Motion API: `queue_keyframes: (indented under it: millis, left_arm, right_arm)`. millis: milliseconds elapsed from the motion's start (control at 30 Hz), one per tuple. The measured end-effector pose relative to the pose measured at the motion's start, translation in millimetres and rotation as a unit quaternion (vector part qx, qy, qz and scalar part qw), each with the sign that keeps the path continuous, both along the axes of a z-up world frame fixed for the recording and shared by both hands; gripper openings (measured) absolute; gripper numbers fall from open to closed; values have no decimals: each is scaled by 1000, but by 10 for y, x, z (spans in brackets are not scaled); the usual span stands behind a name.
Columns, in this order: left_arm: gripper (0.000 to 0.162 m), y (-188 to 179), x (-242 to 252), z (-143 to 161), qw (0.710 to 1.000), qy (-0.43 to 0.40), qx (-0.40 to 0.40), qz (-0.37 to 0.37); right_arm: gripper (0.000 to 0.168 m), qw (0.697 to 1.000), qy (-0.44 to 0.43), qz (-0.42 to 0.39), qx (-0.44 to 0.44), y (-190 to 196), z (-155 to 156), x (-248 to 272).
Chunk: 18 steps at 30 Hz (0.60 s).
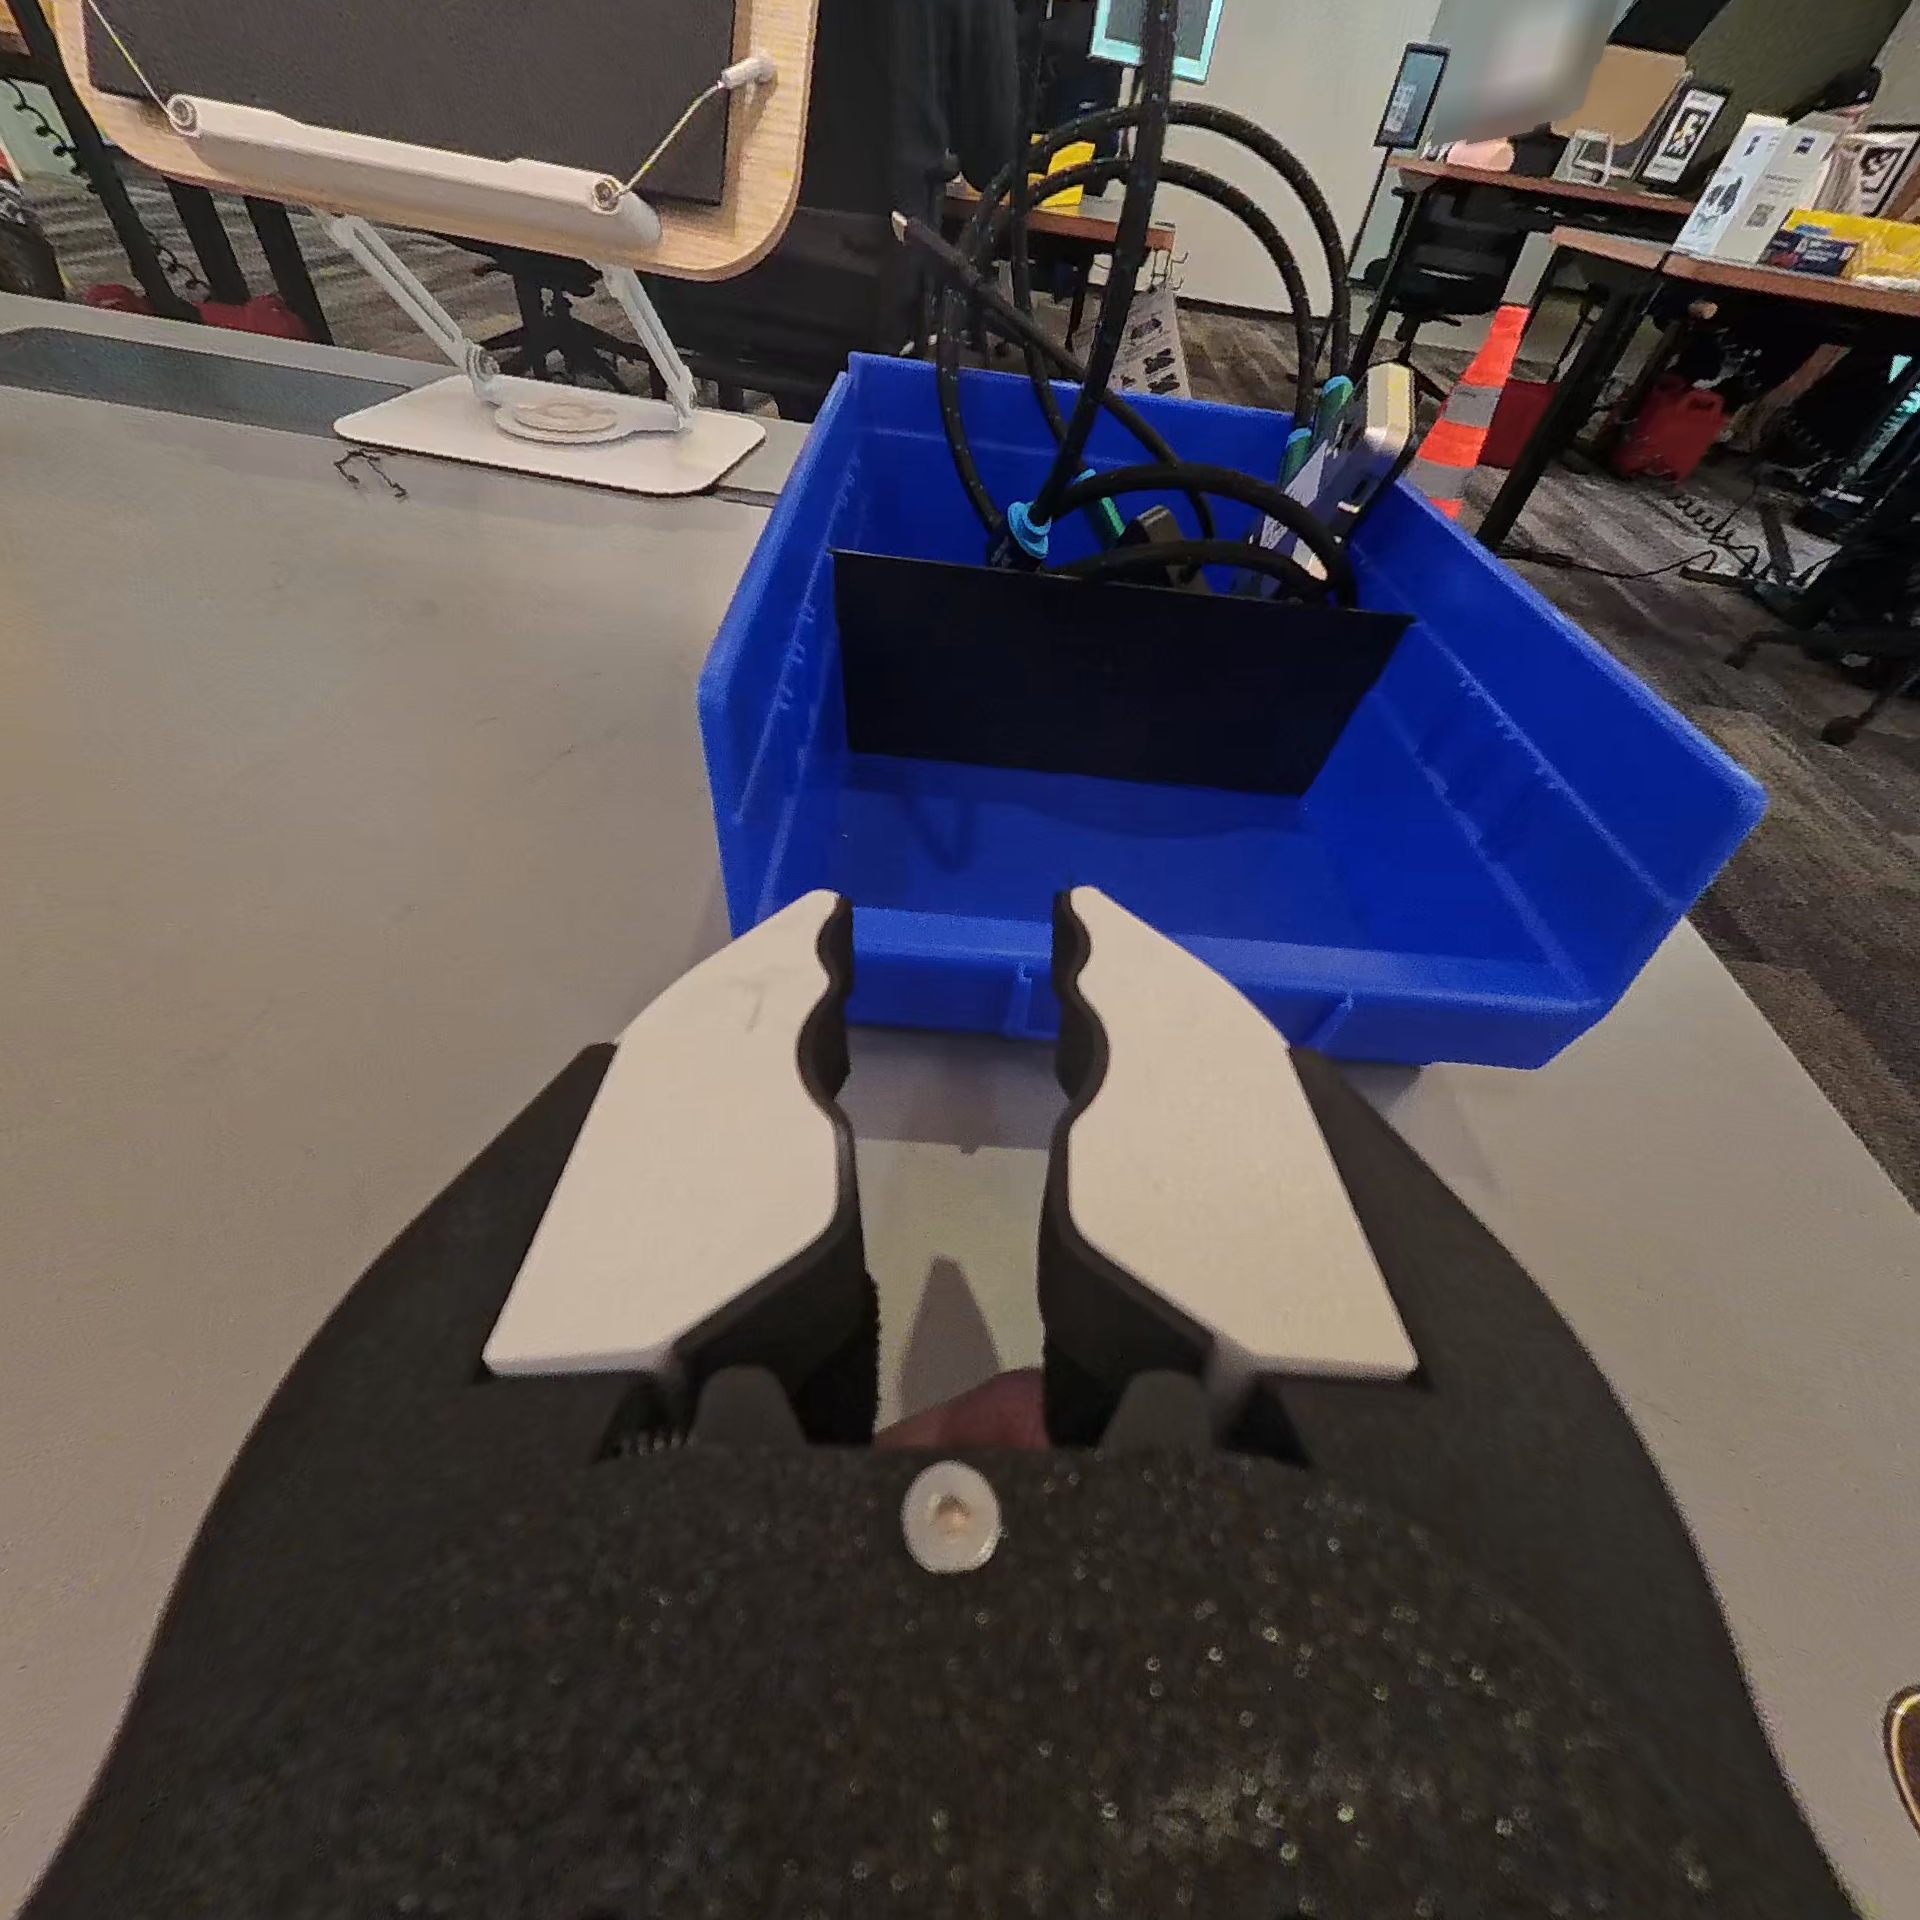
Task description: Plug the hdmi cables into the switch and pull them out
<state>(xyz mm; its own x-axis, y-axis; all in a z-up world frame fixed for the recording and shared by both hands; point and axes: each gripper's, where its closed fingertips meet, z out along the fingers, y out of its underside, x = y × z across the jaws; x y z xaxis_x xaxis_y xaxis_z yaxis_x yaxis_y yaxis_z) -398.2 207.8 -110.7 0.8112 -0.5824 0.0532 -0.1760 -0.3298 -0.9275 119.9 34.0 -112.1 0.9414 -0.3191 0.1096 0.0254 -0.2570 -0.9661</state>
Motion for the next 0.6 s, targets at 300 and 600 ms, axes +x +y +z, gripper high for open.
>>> queue_keyframes:
  millis: [300,600]
  left_arm:
    - [48,-27,123,-8,1000,7,4,-17]
    - [63,-174,468,195,989,32,138,-35]
  right_arm:
    - [41,998,13,44,-53,279,-121,-403]
    - [52,992,85,55,-79,925,-238,-672]
